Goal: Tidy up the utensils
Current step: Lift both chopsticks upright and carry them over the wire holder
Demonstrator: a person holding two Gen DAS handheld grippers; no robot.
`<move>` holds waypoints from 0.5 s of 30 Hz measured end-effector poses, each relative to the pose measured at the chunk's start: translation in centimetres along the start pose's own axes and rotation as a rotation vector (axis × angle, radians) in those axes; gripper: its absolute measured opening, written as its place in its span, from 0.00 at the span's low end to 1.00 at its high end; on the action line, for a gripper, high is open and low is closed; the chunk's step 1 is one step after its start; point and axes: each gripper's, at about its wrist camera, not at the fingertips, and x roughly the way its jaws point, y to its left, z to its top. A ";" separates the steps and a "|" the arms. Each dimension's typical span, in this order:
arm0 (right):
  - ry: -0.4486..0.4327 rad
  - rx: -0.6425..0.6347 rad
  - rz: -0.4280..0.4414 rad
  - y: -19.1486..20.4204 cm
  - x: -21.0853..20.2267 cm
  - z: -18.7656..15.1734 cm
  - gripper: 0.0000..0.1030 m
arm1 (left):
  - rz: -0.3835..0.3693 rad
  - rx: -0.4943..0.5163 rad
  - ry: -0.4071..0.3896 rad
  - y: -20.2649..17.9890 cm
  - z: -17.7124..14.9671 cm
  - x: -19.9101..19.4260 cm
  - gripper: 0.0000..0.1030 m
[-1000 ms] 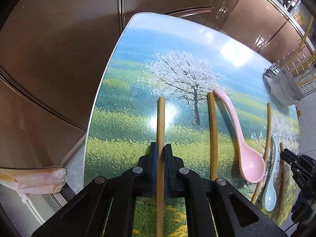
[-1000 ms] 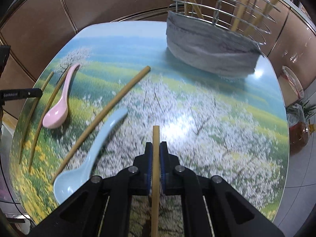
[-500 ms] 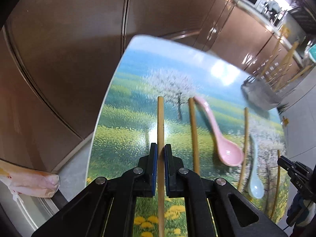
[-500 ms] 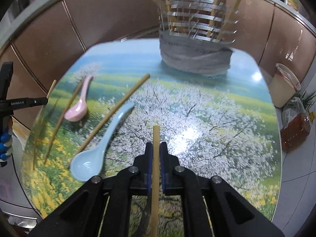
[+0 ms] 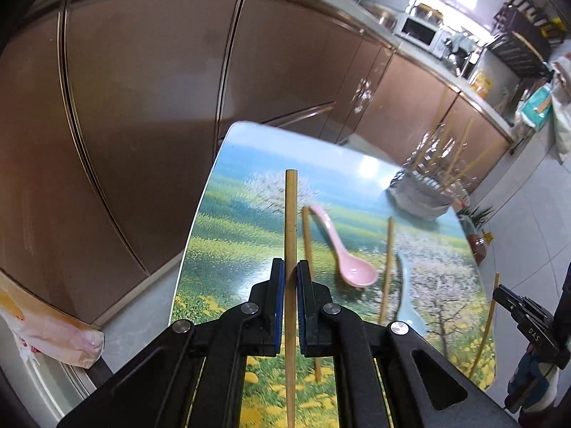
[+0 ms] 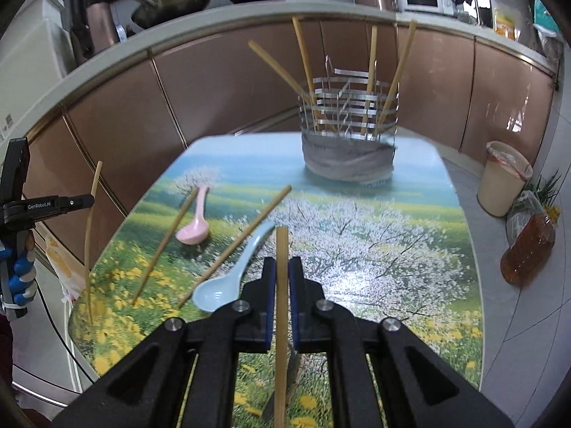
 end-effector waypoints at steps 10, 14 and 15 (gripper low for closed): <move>-0.139 0.000 0.004 1.3 -3.9 1.4 0.06 | -0.080 0.054 -0.109 -3.7 1.3 -4.9 0.06; -0.189 -0.010 0.004 1.7 -5.2 2.9 0.06 | -0.116 0.074 -0.149 -5.7 2.6 -6.3 0.06; -0.200 -0.012 0.005 1.7 -5.5 3.3 0.06 | -0.124 0.079 -0.157 -6.2 2.9 -6.5 0.06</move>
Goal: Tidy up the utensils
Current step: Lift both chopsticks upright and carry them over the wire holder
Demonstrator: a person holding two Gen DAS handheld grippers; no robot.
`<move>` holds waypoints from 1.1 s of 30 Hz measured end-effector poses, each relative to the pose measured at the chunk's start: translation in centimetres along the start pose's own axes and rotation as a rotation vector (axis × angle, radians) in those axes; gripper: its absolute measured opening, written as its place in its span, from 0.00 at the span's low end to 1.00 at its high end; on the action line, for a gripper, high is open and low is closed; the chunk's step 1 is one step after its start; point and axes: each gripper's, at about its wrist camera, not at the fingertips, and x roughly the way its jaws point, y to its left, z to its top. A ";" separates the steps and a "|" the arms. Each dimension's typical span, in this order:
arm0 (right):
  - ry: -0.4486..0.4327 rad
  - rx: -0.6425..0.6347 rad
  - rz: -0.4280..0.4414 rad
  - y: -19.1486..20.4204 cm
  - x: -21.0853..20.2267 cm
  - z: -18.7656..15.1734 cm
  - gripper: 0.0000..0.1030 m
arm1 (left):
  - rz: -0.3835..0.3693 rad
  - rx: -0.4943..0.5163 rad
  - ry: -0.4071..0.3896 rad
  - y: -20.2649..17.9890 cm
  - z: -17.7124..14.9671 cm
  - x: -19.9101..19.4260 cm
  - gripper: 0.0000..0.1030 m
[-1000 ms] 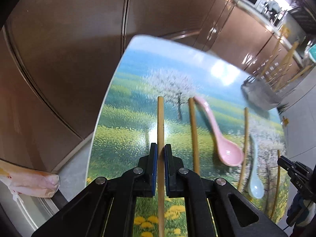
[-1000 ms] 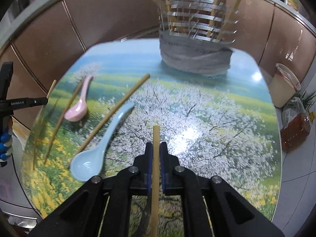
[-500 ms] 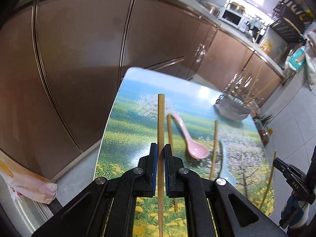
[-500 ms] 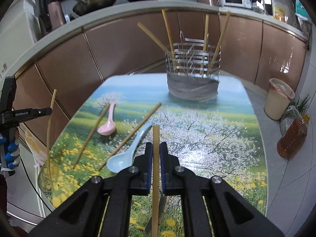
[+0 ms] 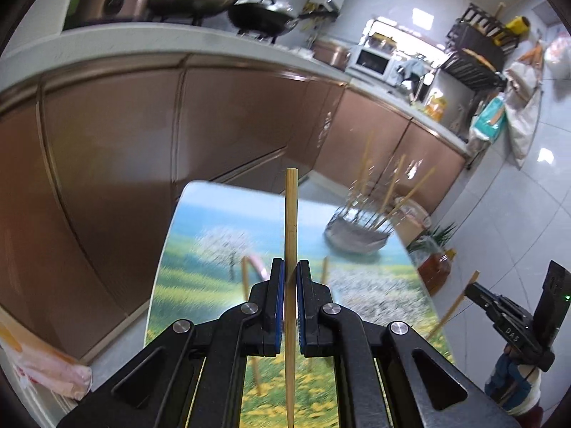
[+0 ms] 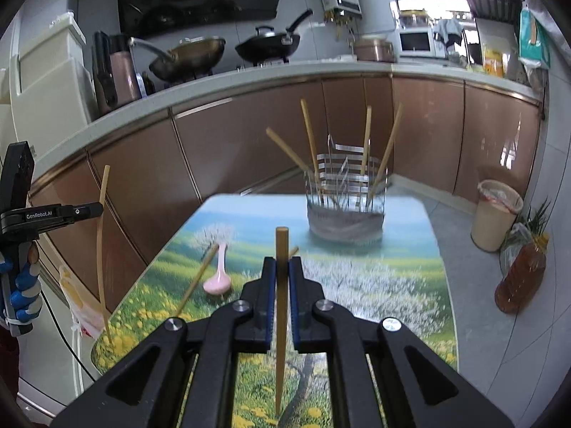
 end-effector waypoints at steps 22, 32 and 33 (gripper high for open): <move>-0.260 -0.095 -0.068 -4.4 2.5 19.2 0.06 | -0.182 0.085 -0.223 -14.2 17.8 10.0 0.06; -0.250 -0.079 -0.099 -8.8 9.8 19.8 0.06 | -0.075 0.085 -0.299 -17.3 18.3 20.1 0.06; -0.246 -0.071 -0.095 -9.2 10.3 19.6 0.06 | -0.058 0.083 -0.299 -17.3 18.0 20.9 0.06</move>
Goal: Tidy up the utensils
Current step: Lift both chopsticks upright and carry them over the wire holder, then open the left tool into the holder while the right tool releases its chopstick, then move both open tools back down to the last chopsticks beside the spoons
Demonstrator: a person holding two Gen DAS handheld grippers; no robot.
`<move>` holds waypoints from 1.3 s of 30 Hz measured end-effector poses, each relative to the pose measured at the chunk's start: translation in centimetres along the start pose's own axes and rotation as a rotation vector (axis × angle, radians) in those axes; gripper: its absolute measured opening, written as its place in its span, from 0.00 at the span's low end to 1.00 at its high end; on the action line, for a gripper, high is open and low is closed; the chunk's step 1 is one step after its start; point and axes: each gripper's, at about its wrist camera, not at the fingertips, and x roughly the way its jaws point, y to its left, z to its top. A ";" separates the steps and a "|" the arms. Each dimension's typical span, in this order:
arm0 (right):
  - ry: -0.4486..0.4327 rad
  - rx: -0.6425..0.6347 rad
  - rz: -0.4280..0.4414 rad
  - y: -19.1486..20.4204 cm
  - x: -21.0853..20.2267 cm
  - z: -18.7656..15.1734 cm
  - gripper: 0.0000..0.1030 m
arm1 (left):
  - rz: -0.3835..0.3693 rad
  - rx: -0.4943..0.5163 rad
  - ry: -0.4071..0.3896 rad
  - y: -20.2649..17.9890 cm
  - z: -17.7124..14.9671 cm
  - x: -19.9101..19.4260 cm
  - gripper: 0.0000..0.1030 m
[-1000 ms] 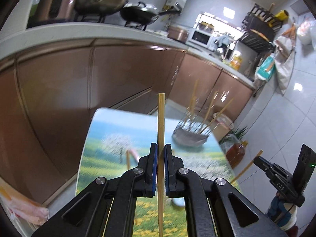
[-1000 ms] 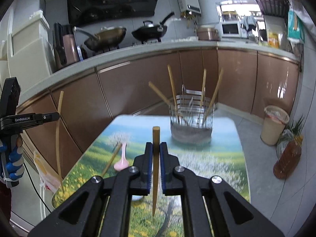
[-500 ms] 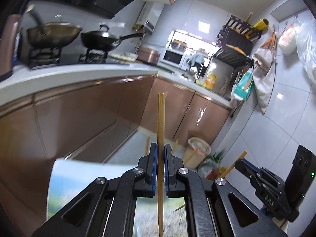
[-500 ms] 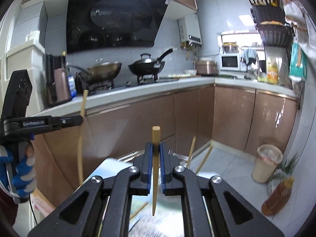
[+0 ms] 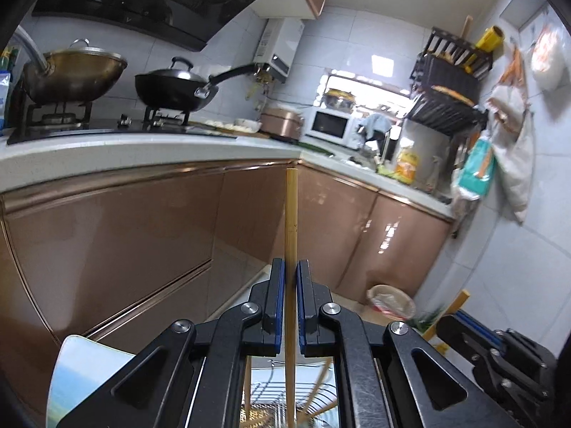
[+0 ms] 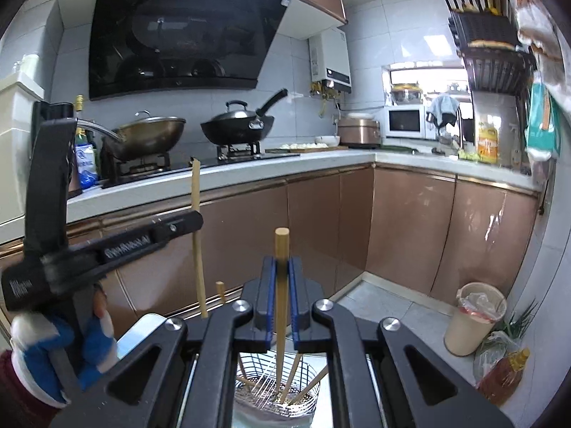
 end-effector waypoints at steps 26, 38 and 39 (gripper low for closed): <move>0.112 0.074 0.005 -2.0 4.2 -7.7 0.07 | 0.169 0.086 0.017 -0.6 -7.3 5.1 0.28; 0.076 0.082 -0.036 -1.1 -1.8 -4.5 0.08 | 0.174 0.136 -0.085 -1.2 -1.4 -5.8 0.59; 0.070 0.081 -0.038 -0.8 -2.7 -4.1 0.08 | 0.178 0.136 -0.087 -1.0 -1.0 -6.8 0.60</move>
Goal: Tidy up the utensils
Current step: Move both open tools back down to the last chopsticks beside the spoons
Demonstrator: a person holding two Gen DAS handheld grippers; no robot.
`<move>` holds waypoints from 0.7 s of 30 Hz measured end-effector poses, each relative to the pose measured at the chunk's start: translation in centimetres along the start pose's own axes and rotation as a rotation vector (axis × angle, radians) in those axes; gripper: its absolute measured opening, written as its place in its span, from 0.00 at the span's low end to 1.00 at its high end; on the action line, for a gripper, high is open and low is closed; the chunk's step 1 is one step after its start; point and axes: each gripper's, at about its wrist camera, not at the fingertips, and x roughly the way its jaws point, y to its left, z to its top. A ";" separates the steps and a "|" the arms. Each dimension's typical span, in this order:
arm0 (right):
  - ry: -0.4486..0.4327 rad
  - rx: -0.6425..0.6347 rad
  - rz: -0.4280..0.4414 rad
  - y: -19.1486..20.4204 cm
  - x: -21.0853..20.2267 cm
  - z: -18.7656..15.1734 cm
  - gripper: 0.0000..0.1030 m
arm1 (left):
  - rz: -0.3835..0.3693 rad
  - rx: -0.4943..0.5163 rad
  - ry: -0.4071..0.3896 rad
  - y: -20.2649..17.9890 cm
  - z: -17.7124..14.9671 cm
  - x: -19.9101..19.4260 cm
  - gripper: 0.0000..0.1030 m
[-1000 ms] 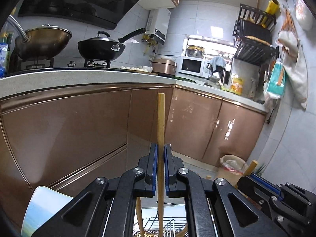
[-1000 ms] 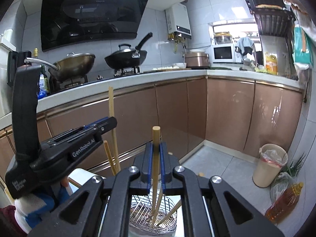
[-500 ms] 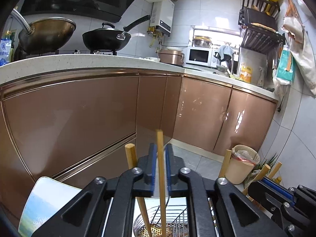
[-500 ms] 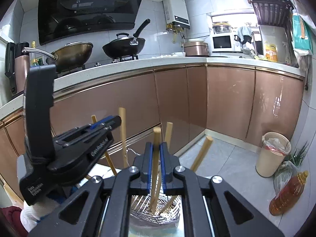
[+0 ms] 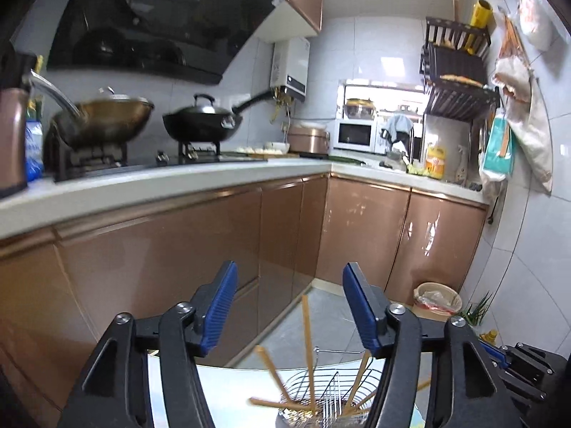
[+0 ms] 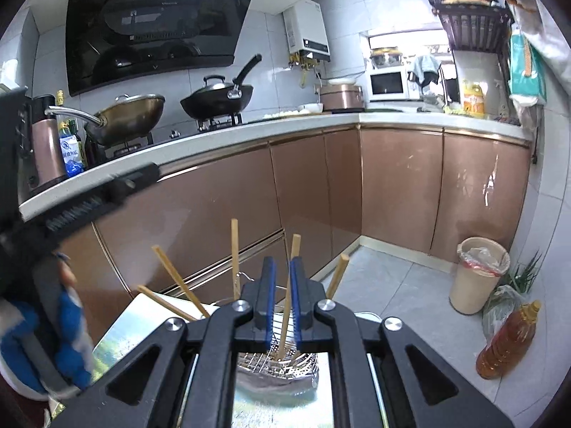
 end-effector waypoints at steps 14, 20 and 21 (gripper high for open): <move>-0.101 -0.081 0.019 6.5 -13.8 2.2 0.12 | 0.110 0.022 -0.016 6.7 3.4 -15.4 0.62; -0.108 -0.091 0.044 8.6 -17.9 0.2 0.21 | 0.150 0.014 0.020 9.6 1.5 -19.5 0.67; -0.105 -0.094 0.044 8.9 -18.1 -0.1 0.21 | 0.152 0.011 0.030 10.0 1.0 -20.1 0.68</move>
